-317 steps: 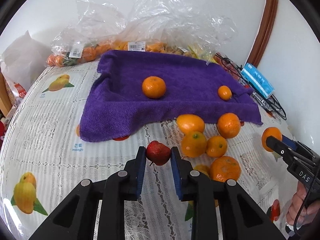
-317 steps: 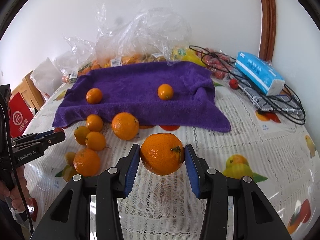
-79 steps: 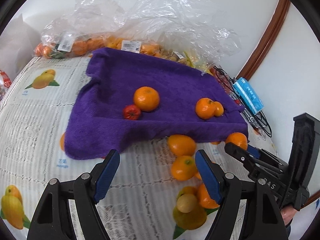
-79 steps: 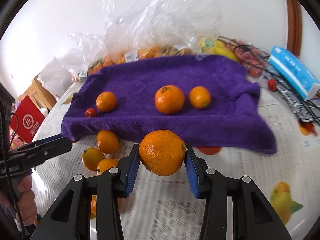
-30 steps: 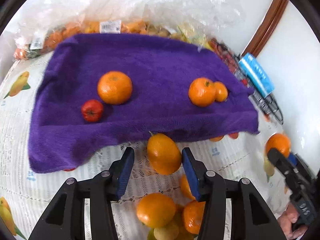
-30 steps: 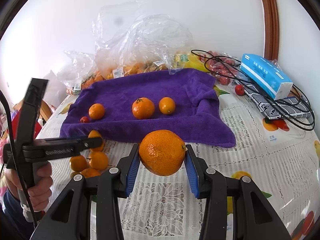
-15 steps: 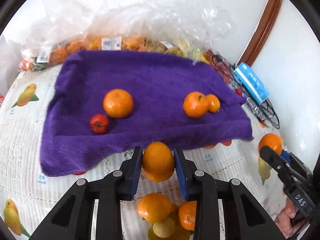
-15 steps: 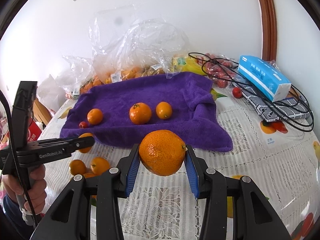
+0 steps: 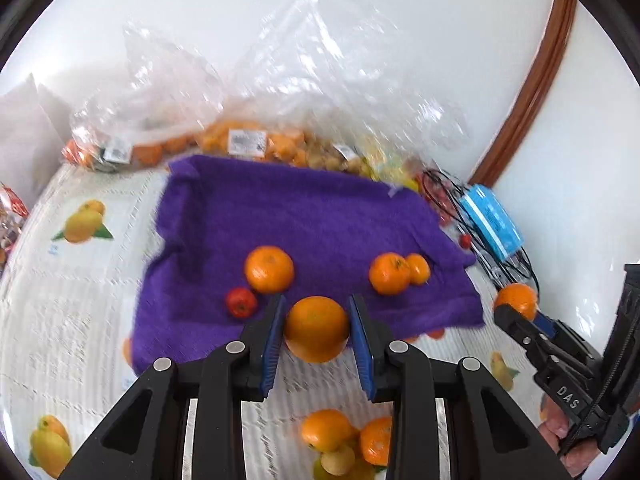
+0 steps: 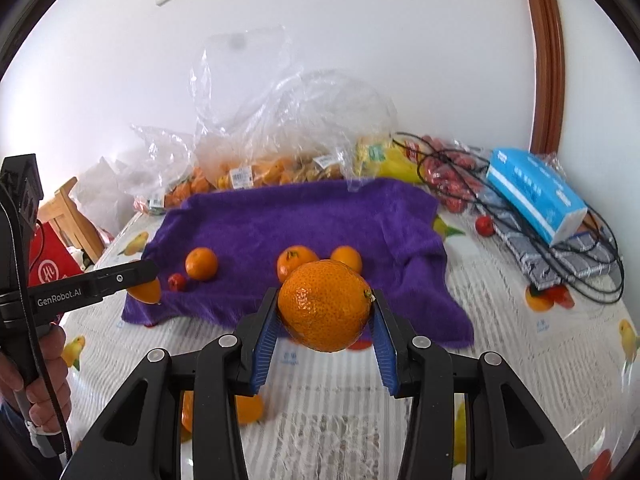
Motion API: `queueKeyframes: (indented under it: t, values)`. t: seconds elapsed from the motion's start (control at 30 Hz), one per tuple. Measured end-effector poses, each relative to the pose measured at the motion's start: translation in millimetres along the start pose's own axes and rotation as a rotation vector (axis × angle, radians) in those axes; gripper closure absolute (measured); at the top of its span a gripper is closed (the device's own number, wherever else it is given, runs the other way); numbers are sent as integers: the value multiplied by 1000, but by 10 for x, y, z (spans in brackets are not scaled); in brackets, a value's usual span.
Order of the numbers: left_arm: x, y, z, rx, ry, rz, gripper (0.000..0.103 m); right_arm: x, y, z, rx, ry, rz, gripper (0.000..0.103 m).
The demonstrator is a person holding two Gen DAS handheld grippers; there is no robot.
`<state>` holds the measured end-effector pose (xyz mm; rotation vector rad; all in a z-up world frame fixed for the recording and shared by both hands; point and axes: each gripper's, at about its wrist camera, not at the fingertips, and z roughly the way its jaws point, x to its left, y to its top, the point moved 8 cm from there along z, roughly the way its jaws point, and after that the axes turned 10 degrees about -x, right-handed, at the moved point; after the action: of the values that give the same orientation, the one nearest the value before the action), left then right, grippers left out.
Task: Organize fruits
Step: 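Carry both held oranges over the purple towel and lower them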
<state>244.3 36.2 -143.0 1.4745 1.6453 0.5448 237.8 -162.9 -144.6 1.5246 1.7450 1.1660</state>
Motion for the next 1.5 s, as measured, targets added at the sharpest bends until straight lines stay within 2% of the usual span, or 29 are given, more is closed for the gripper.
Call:
queueKeyframes:
  t: [0.3, 0.73, 1.17, 1.5]
  values:
    - [147, 229, 129, -47, 35, -3, 73, 28, 282, 261, -21, -4, 12, 60]
    - [214, 460, 441, -79, 41, -15, 73, 30, 636, 713, -46, 8, 15, 60]
    - [337, 280, 611, -74, 60, -17, 73, -146, 415, 932, -11, 1, 52, 60]
    - [276, 259, 607, -84, 29, -17, 73, -114, 323, 983, 8, 1, 34, 60]
